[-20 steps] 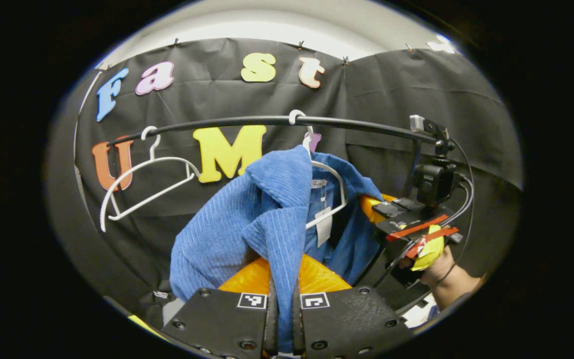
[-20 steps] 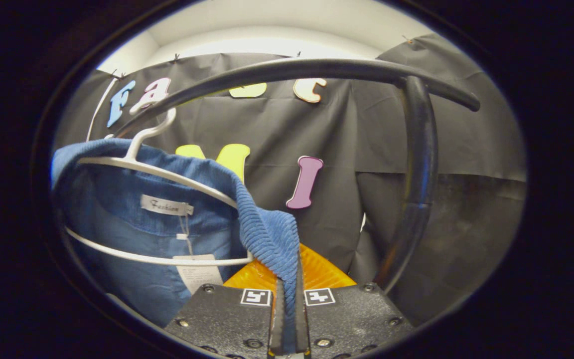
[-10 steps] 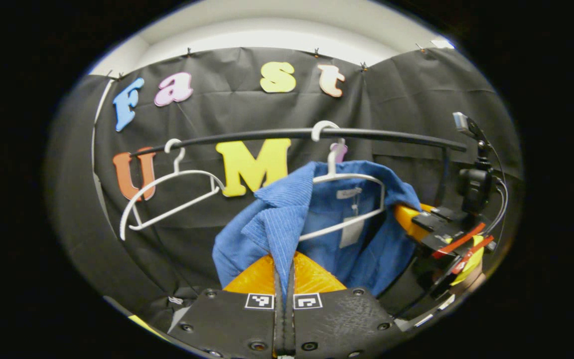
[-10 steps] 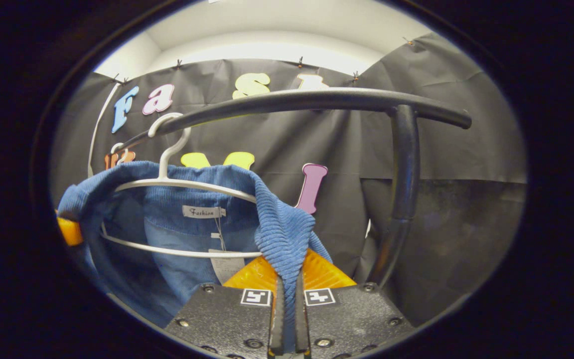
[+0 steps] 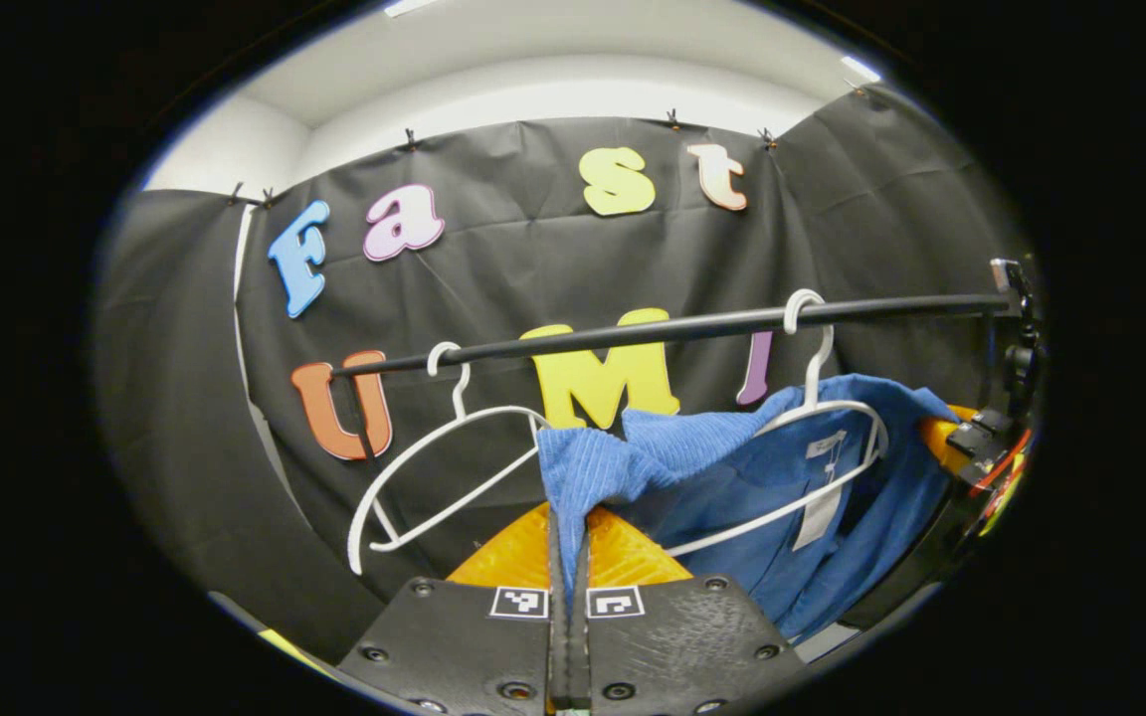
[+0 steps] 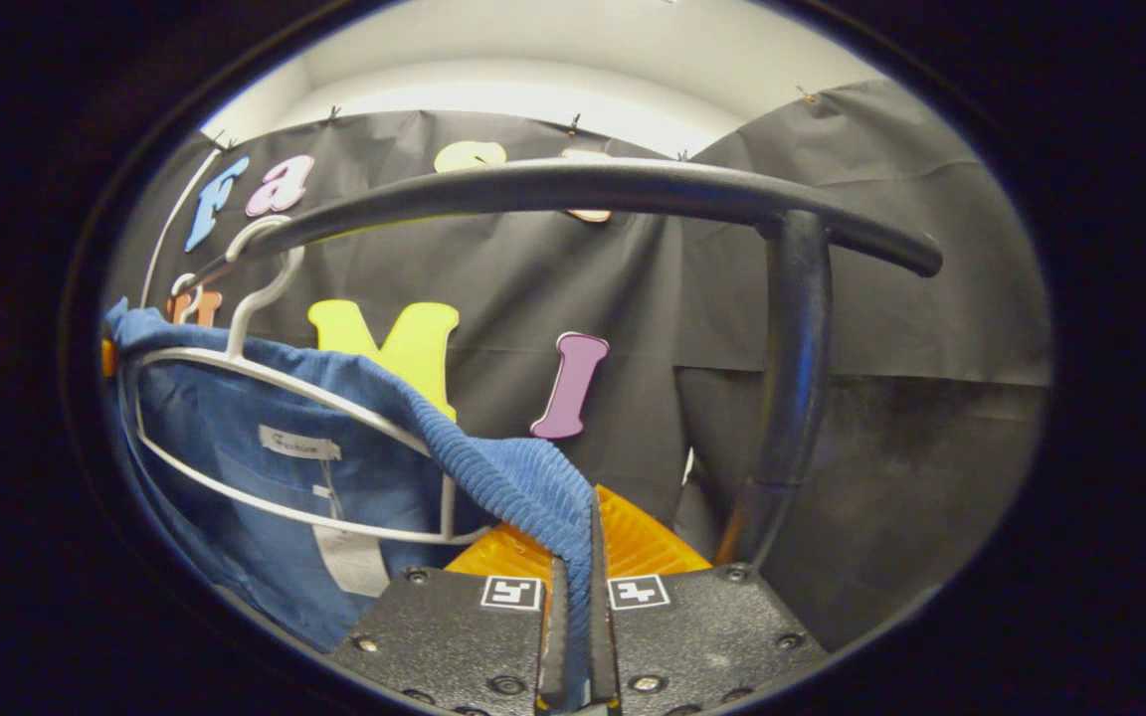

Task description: Grasp the clothes on the hanger with both hands and then place them into the laundry hamper below.

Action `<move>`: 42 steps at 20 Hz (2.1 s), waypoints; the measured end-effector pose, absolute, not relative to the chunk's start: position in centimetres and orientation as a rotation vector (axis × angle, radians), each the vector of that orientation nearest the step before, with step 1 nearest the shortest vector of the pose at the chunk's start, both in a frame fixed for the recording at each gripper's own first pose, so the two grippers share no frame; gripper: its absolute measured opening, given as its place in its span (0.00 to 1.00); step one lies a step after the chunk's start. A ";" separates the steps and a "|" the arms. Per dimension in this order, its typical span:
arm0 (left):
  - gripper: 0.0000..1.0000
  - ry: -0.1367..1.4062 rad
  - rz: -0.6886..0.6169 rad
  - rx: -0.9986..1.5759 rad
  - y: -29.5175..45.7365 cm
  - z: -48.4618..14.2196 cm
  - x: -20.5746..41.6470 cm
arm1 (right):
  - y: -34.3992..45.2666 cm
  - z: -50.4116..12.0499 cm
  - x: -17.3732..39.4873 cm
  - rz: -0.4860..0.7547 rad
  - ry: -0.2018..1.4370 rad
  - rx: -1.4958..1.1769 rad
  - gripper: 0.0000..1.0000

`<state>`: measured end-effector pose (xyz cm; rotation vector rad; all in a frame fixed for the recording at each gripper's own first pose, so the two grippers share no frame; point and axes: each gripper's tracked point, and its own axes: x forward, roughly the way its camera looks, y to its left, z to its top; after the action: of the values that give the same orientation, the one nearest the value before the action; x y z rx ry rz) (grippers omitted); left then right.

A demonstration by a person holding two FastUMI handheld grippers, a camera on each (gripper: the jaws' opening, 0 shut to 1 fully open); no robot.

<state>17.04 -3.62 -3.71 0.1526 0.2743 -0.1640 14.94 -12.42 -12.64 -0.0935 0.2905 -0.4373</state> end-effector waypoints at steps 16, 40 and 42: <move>0.00 0.490 -0.703 -0.311 -0.9 -1.7 21.4 | -10.7 -17.0 21.4 -0.462 0.277 -0.057 0.12; 0.01 0.708 -0.894 -0.214 -1.4 -13.7 24.5 | -11.7 -18.0 21.3 -0.557 0.296 -0.169 0.12; 0.05 0.682 -0.925 -0.231 -2.1 -14.2 24.8 | -11.8 -17.4 21.4 -0.571 0.285 -0.191 0.12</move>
<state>24.77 -2.07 -14.24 -0.2313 0.6823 -0.9251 21.43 -11.83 -17.42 -0.1910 0.2852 -0.5712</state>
